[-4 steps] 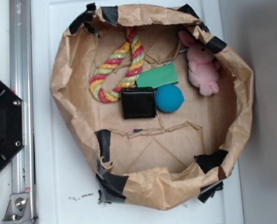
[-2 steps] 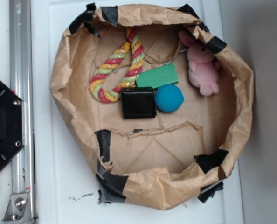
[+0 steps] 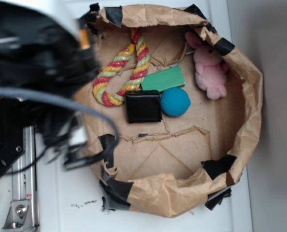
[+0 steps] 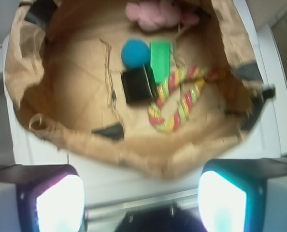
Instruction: Grab the black box.
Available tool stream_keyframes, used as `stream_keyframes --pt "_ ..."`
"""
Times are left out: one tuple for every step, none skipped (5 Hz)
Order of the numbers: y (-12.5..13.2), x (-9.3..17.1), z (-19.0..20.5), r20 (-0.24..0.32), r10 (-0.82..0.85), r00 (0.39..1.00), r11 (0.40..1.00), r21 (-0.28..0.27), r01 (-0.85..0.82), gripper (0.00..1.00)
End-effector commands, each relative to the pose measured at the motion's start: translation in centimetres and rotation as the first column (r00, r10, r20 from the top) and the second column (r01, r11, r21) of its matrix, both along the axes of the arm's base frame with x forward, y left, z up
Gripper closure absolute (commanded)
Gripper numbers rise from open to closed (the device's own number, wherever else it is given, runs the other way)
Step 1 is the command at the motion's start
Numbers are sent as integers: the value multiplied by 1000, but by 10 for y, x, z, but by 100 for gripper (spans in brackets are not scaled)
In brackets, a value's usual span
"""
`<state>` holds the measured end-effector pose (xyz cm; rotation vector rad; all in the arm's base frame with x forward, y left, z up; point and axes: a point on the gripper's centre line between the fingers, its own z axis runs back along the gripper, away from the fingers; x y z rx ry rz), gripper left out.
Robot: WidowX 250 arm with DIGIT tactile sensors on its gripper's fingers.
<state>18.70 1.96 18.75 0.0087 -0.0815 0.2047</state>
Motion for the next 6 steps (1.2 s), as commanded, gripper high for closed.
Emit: stream_keyframes --pt "6 24 -29 75 -115 991 992 64 110 0" --pt "14 39 -66 59 -115 992 992 62 111 0" --pt "20 53 -93 23 -114 993 993 45 113 0" --pt "13 74 -119 -12 -146 989 989 -4 146 0" --pt "-5 77 -149 -100 -209 973 977 16 211 0" --pt "-14 71 -172 -155 -240 958 969 30 247 0"
